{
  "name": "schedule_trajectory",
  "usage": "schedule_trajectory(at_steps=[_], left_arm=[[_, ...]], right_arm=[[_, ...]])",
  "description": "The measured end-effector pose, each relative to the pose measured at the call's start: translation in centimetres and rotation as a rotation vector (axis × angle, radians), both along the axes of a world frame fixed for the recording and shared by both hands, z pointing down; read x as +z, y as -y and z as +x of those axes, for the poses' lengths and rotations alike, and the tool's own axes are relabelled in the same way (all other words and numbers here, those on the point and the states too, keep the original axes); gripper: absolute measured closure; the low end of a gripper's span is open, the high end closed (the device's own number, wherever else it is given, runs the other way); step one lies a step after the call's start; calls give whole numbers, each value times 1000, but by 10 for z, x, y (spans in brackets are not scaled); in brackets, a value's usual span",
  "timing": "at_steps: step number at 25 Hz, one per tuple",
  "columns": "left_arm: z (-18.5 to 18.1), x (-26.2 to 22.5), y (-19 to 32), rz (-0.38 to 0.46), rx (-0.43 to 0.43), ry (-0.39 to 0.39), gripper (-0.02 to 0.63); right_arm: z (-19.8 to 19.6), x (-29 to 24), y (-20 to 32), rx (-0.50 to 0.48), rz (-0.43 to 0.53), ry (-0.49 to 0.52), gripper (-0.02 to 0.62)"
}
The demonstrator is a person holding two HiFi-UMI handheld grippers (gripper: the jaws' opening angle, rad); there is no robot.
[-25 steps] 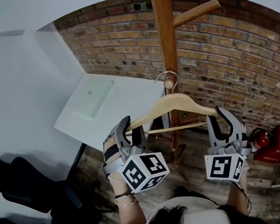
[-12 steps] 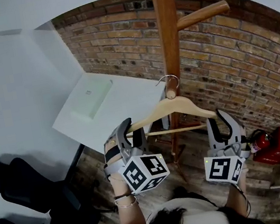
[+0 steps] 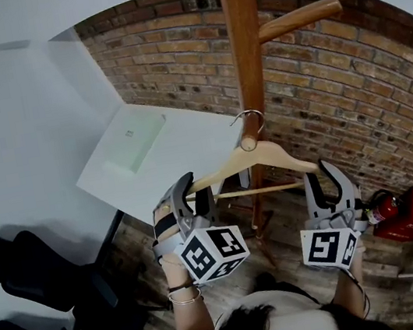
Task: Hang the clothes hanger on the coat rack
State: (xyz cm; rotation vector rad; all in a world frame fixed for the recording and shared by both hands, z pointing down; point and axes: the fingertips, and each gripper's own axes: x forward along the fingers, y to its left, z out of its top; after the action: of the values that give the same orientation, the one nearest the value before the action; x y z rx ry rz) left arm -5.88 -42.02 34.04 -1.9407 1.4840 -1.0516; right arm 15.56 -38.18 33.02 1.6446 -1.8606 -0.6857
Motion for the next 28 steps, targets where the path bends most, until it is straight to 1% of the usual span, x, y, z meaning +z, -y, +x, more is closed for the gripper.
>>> schedule_trajectory(at_steps=[3, 7, 18, 28], left_arm=[[-1, 3, 2, 17, 9, 18, 489], [-1, 3, 3, 42, 12, 16, 489], [-1, -2, -3, 79, 31, -31, 474], [2, -3, -13, 67, 47, -74, 469]], right_arm=[[1, -1, 1, 0, 12, 15, 462], [1, 3, 2, 4, 10, 31, 460], [-1, 4, -2, -14, -8, 84, 460], [4, 0, -9, -13, 5, 98, 450]])
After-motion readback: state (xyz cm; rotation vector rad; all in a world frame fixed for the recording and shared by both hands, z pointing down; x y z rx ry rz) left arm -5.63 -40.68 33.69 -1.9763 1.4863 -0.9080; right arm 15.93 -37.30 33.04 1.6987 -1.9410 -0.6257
